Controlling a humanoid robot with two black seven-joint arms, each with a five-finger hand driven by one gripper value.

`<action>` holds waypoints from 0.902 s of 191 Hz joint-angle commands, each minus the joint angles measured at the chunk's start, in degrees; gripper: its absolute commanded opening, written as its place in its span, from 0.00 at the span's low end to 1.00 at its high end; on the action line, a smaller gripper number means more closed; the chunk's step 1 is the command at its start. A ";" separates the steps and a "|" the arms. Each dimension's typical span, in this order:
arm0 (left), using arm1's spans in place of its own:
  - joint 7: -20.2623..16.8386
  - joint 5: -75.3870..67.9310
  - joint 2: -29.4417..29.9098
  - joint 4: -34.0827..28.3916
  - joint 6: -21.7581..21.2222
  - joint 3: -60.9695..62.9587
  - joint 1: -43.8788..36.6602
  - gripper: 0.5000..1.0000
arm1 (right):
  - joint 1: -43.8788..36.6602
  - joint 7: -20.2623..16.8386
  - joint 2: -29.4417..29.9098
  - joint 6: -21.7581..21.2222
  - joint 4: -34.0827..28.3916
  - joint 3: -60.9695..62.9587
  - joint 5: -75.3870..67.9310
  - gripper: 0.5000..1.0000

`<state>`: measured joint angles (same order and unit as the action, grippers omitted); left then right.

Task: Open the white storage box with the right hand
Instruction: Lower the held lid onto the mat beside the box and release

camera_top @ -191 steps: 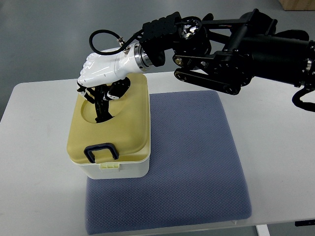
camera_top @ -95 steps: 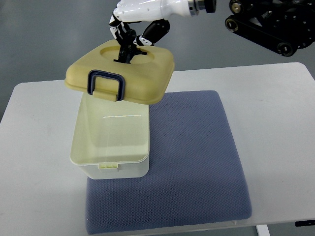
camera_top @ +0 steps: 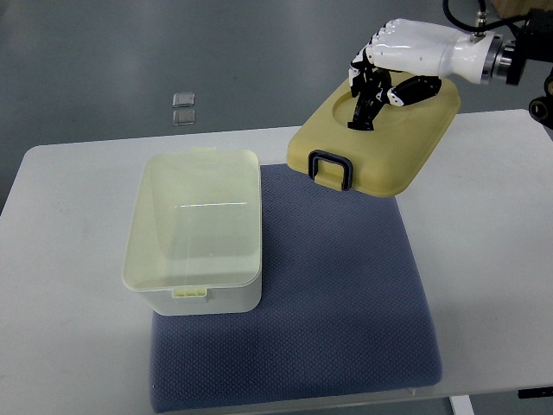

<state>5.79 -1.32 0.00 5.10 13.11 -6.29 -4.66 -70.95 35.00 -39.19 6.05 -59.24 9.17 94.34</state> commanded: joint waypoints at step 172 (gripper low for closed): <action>0.01 0.00 0.00 0.00 -0.01 -0.04 0.00 1.00 | 9.60 0.00 5.09 10.91 -0.09 -6.45 0.59 0.33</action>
<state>5.81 -1.32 0.00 5.10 13.09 -6.29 -4.66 -61.52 35.00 -34.58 16.76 -59.38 2.34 95.76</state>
